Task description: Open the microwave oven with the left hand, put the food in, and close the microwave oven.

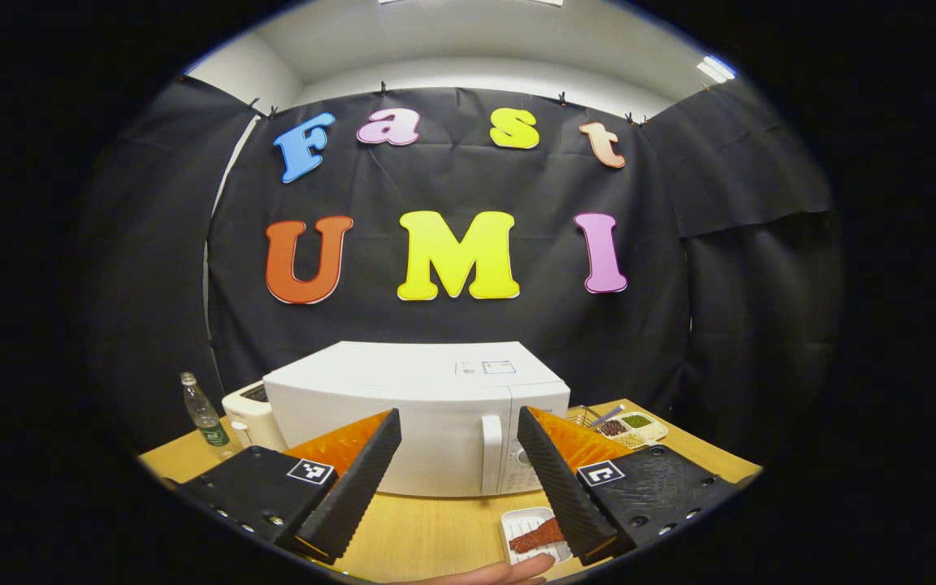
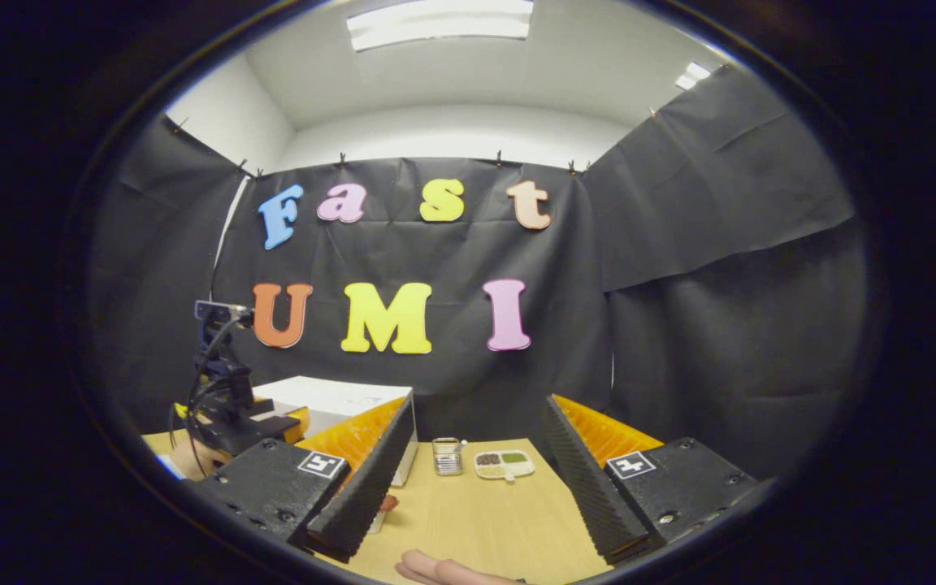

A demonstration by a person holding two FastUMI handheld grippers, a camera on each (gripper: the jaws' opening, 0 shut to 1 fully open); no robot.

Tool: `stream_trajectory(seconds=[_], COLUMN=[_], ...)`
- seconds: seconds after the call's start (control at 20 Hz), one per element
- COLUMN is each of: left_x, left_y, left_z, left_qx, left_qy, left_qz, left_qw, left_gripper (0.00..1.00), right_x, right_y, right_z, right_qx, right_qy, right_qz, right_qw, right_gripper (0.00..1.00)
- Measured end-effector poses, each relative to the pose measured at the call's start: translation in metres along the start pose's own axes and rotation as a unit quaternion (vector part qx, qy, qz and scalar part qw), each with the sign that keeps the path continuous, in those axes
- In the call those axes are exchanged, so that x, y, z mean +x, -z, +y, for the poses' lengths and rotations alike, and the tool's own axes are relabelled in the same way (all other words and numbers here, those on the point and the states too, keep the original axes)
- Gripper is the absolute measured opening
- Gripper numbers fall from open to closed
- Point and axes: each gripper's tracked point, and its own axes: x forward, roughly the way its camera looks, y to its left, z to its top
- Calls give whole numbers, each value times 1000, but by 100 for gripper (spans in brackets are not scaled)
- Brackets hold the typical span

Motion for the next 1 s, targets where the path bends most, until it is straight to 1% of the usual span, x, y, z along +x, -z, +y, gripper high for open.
stream_trajectory(seconds=[0.05,0.1,0.15,0.2,0.35,0.45,0.5,0.55,0.6,0.65,0.7,0.75,0.85,0.9,0.95,1.0], left_x=[12,24,36,47,69,83,89,96,102,108,113,112,114,112,115,114], left_y=[10,21,33,44,64,73,78,86,93,100,105,112,105,107,107,110], left_z=[-6,-13,-19,-24,-29,-31,-28,-26,-24,-24,-28,-30,-31,-31,-20,-22], left_qx=[6,16,21,18,14,20,25,28,27,21,17,9,14,15,16,-2], left_qy=[3,8,14,18,5,-2,-13,-19,-24,-22,-14,-6,-9,-12,-37,-29], left_qz=[2,7,10,18,27,31,34,41,47,52,53,63,47,50,44,57], left_qw=[1000,1000,1000,1000,1000,999,999,999,998,998,998,998,999,999,998,998], left_gripper=[93,94,94,94,96,96,96,96,96,96,88,68,64,54,43,32], right_x=[0,1,2,3,6,11,14,17,20,23,26,29,33,35,35,36], right_y=[3,3,5,6,18,28,34,40,46,51,54,57,65,67,70,72], right_z=[-4,-8,-14,-20,-37,-48,-52,-55,-56,-58,-58,-59,-62,-61,-59,-56], right_qx=[0,-1,-5,-9,-19,-16,-13,-11,-8,-5,0,5,8,11,14,16], right_qy=[0,0,3,7,21,28,30,30,28,26,22,20,21,19,16,13], right_qz=[0,-1,-2,-3,0,9,15,21,27,32,33,33,38,40,43,46], right_qw=[1000,1000,1000,1000,1000,999,999,999,999,999,999,999,999,999,999,999], right_gripper=[100,95,95,100,100,100,95,100,100,95,100,100,100,100,100,100])
